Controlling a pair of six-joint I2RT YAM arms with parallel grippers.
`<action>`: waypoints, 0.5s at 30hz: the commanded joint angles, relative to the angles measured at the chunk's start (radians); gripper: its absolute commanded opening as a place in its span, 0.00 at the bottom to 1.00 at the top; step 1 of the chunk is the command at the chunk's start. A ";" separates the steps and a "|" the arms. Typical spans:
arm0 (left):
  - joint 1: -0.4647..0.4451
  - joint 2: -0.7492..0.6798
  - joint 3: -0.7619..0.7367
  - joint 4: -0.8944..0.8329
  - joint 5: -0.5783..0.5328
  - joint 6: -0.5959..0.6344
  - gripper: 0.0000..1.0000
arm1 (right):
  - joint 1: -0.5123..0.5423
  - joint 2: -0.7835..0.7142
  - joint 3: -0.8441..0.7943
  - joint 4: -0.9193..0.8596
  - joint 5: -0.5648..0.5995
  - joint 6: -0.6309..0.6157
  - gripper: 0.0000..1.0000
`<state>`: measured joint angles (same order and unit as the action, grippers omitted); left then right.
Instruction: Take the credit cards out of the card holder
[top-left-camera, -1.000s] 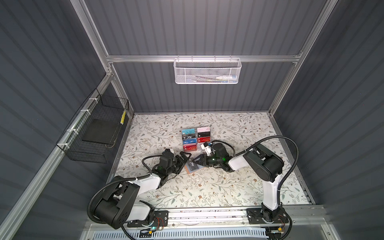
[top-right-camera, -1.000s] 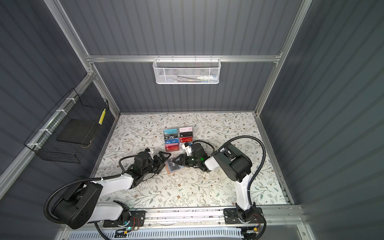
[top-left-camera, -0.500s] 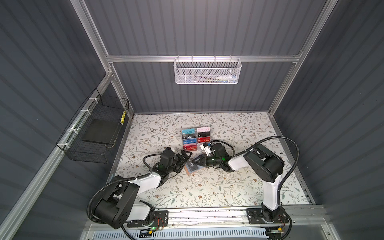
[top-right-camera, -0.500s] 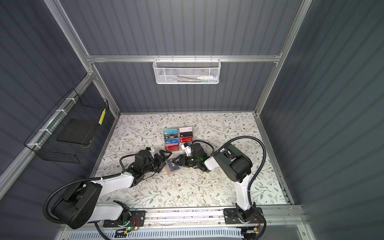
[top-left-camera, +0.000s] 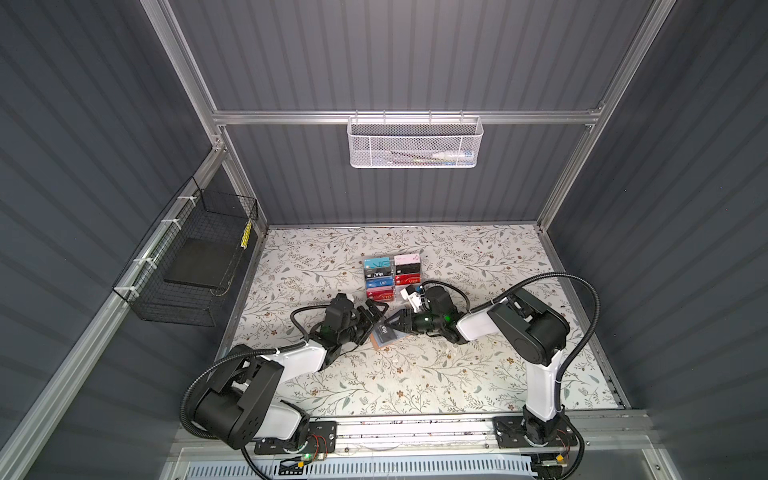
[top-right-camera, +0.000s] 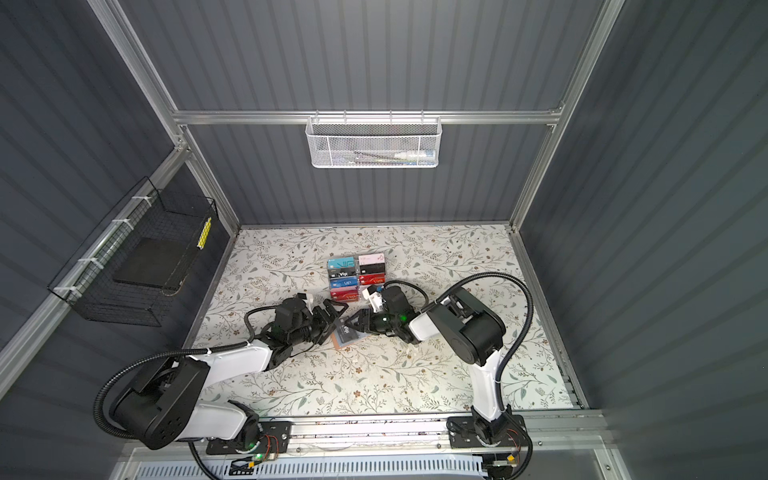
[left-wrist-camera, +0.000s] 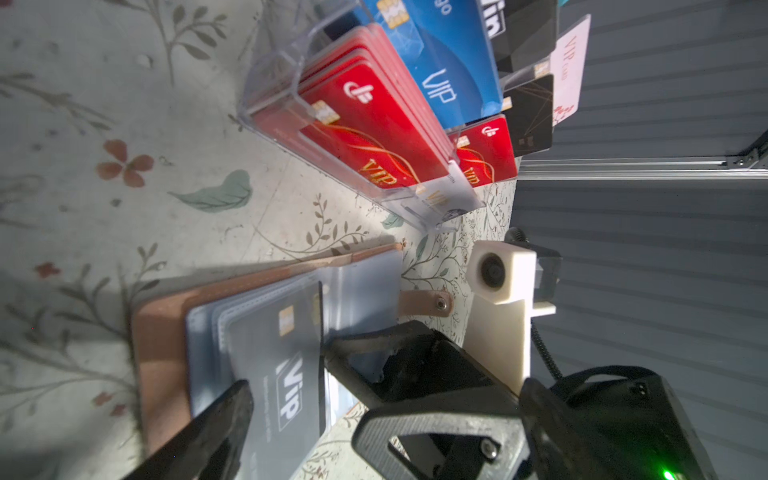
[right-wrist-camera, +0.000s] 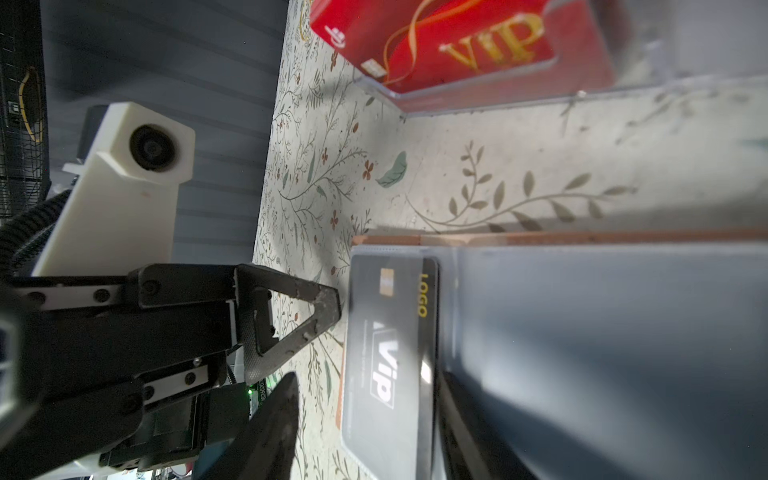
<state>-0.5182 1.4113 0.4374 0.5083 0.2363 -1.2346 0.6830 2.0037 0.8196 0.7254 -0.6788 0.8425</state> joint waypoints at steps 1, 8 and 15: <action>-0.005 0.022 -0.005 0.039 0.005 -0.008 1.00 | 0.010 -0.027 -0.023 -0.048 -0.007 0.012 0.55; -0.005 0.070 -0.023 0.087 0.008 -0.017 1.00 | 0.009 -0.075 -0.014 -0.105 -0.006 0.003 0.56; -0.005 0.071 -0.056 0.101 0.002 -0.014 1.00 | 0.009 -0.099 -0.033 -0.111 -0.007 0.027 0.56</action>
<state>-0.5182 1.4689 0.4095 0.6159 0.2363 -1.2423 0.6880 1.9190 0.8093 0.6346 -0.6785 0.8570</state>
